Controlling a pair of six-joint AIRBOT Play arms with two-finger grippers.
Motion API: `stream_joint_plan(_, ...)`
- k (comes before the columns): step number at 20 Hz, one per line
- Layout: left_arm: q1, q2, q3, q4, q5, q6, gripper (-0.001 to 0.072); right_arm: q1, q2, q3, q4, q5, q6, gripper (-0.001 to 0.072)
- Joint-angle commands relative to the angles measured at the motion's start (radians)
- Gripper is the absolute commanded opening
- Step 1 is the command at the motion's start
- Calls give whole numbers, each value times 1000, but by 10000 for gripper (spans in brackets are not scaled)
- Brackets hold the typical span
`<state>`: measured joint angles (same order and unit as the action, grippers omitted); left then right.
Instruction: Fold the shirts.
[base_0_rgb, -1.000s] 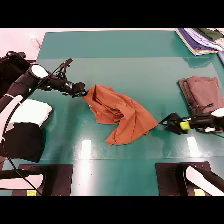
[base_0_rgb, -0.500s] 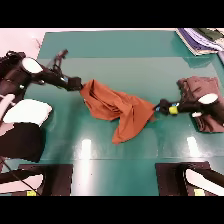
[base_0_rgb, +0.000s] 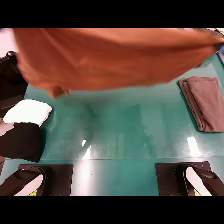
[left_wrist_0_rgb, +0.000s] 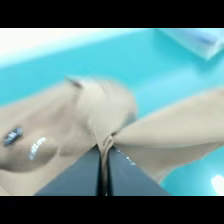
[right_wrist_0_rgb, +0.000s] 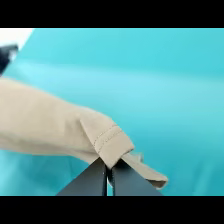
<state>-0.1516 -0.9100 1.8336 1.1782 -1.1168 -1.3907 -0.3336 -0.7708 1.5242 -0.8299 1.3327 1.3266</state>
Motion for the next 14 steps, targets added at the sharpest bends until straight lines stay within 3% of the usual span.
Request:
stream_joint_plan(1,0,79,138,19,-24,-7,23,-103,40,186,-11,89,46,18)
stream_joint_plan(5,0,68,176,19,-24,-7,23,-190,-56,342,-9,190,86,18)
stream_joint_plan(9,0,-39,61,-29,-75,-7,23,-134,-229,404,-28,214,105,18)
stream_joint_plan(14,-77,-307,-214,-63,-156,-2,24,136,-496,266,-396,282,142,18)
